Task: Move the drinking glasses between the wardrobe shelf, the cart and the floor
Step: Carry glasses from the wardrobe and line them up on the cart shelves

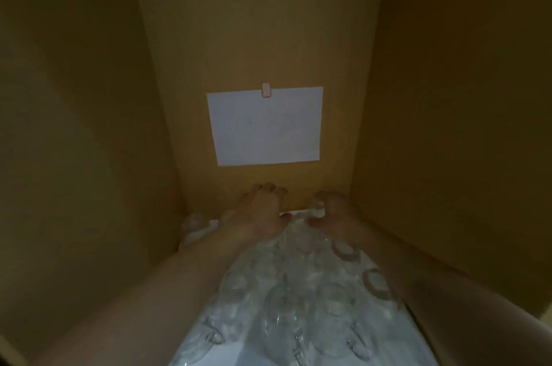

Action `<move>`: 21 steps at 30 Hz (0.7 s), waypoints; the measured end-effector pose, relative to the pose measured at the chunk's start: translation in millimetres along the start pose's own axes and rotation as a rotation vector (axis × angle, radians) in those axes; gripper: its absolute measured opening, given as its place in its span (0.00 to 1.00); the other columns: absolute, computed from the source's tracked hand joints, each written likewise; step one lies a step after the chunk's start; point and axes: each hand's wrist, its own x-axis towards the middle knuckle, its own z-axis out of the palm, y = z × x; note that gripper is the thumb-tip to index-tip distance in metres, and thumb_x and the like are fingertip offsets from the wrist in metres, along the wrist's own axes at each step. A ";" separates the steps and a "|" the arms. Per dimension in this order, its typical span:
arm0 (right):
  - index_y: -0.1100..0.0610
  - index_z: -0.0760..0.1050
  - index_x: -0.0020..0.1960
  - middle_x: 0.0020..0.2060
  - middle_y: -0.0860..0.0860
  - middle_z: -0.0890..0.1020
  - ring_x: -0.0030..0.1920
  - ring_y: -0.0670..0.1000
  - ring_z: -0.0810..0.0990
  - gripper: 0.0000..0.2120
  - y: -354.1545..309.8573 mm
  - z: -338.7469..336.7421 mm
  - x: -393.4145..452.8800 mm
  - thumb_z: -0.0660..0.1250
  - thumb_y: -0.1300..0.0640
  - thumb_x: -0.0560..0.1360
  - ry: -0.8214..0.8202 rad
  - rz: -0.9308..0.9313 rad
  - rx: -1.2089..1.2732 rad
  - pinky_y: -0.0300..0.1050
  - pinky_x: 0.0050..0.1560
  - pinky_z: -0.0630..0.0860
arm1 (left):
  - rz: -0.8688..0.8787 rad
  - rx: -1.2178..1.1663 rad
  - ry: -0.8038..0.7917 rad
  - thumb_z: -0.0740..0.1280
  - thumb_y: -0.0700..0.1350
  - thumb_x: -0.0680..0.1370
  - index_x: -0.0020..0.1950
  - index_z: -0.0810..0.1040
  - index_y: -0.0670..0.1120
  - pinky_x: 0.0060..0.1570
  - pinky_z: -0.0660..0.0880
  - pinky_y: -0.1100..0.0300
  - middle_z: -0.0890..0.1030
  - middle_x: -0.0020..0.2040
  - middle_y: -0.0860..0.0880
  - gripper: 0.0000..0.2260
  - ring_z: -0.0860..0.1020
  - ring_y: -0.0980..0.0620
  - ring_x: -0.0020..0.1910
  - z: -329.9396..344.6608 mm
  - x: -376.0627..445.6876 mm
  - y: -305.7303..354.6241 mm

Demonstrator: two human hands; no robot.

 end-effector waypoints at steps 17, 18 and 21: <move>0.54 0.68 0.72 0.65 0.57 0.72 0.62 0.58 0.75 0.36 42.7 33.3 136.9 0.76 0.42 0.70 -0.266 0.147 -0.198 0.51 0.55 0.81 | 0.012 -0.035 -0.057 0.66 0.58 0.78 0.75 0.70 0.50 0.64 0.73 0.46 0.73 0.70 0.46 0.27 0.69 0.43 0.69 68.6 113.3 -34.7; 0.54 0.68 0.72 0.64 0.58 0.71 0.62 0.59 0.75 0.37 43.7 35.6 139.2 0.77 0.44 0.69 -0.289 0.141 -0.217 0.51 0.54 0.81 | 0.006 -0.037 -0.056 0.66 0.58 0.78 0.75 0.70 0.50 0.65 0.73 0.46 0.72 0.71 0.45 0.26 0.69 0.43 0.70 69.1 114.7 -35.9; 0.55 0.66 0.73 0.64 0.60 0.70 0.61 0.61 0.75 0.36 46.3 43.0 144.4 0.78 0.51 0.70 -0.321 0.097 -0.308 0.50 0.53 0.81 | -0.038 -0.074 -0.052 0.66 0.57 0.79 0.76 0.69 0.50 0.68 0.71 0.46 0.70 0.73 0.45 0.26 0.66 0.43 0.72 68.9 118.2 -41.2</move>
